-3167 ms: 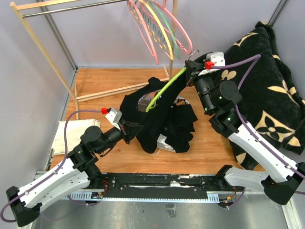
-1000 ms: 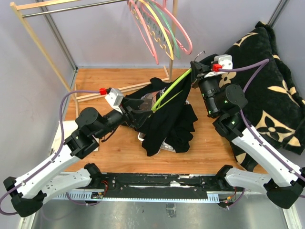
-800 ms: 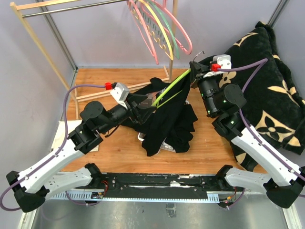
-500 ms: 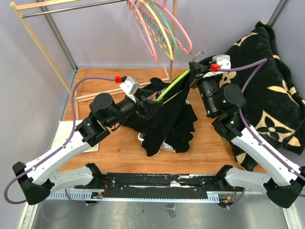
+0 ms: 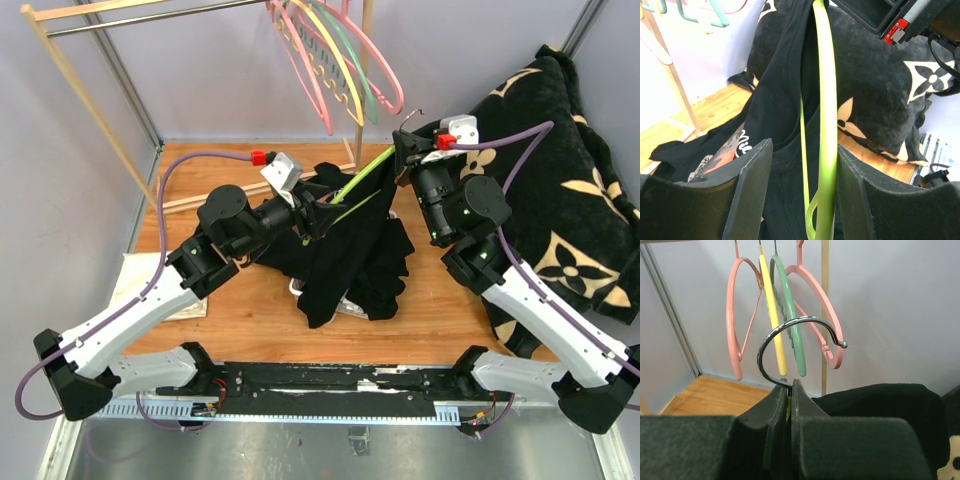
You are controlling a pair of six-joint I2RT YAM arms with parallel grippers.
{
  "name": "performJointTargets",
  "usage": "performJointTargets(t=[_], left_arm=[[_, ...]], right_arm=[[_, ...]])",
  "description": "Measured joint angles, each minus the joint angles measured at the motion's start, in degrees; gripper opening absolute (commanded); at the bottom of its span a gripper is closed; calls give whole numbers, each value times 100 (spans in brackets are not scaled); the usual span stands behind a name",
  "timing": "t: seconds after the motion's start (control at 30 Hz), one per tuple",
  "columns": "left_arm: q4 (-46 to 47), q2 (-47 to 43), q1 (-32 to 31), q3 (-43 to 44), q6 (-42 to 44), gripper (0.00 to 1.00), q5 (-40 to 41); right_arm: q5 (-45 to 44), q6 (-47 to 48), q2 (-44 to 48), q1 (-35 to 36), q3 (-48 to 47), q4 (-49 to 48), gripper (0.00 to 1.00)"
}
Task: Remove the t-shirt from the hanger
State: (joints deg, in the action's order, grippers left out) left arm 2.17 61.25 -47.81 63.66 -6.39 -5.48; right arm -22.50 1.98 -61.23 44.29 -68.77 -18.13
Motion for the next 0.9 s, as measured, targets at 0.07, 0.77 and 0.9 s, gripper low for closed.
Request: performJointTargets(t=[0.07, 0.77, 0.9], left_arm=[[-33, 48, -2, 26, 9, 51, 17], [-437, 304, -109, 170, 210, 26, 479], [-505, 304, -109, 170, 216, 18, 498]], right_arm=[[-4, -2, -46, 7, 0, 0, 1], [-457, 4, -509, 114, -208, 96, 1], [-474, 7, -511, 122, -208, 96, 1]])
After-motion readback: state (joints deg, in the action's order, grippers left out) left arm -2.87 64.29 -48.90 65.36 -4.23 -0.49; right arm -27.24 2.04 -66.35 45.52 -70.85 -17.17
